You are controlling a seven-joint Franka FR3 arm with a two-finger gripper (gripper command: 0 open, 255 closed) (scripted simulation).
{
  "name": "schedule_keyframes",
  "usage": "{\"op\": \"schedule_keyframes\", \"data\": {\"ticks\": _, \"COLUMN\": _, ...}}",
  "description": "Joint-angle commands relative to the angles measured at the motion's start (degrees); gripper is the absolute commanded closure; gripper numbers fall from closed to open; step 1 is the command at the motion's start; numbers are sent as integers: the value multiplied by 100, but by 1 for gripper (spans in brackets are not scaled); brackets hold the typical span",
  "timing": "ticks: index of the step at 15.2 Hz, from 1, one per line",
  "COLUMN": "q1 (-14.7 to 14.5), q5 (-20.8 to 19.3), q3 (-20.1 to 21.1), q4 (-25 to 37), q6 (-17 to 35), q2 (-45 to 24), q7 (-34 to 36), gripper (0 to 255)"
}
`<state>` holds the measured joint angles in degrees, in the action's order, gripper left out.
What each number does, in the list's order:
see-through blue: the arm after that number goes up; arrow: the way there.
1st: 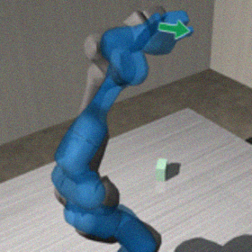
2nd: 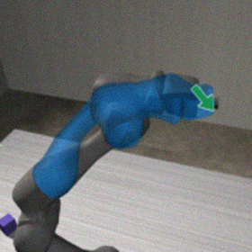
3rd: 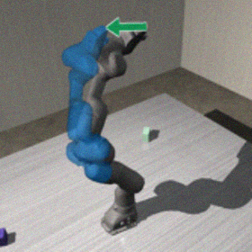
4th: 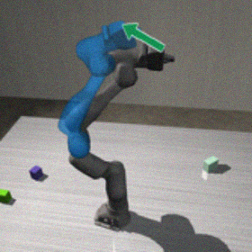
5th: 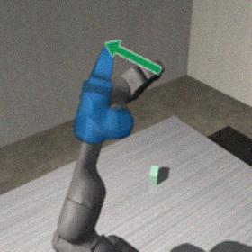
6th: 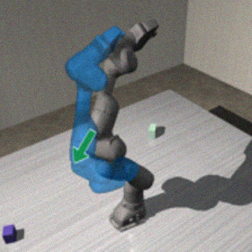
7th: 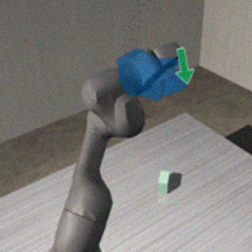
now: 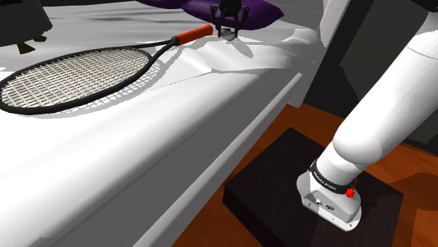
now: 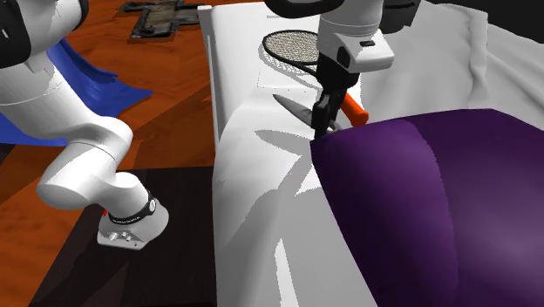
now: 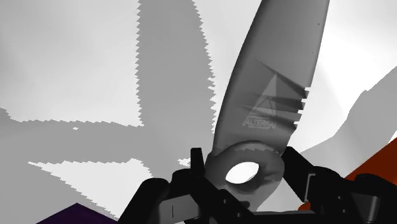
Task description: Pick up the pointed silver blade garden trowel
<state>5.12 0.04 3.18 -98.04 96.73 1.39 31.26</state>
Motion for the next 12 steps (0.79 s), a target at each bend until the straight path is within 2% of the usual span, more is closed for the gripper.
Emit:
{"op": "schedule_keyframes", "data": {"ticks": 1, "q1": 0, "q5": 0, "q3": 0, "q4": 172, "q6": -157, "q2": -16, "q7": 1, "gripper": 255}}
{"op": "schedule_keyframes", "data": {"ticks": 10, "q1": -4, "q5": -10, "q3": 4, "q4": 1085, "q6": -899, "q2": -188, "q7": 8, "gripper": 255}}
{"op": "schedule_keyframes", "data": {"ticks": 12, "q1": -4, "q5": -10, "q3": 4, "q4": 1102, "q6": -912, "q2": -192, "q7": 8, "gripper": 255}}
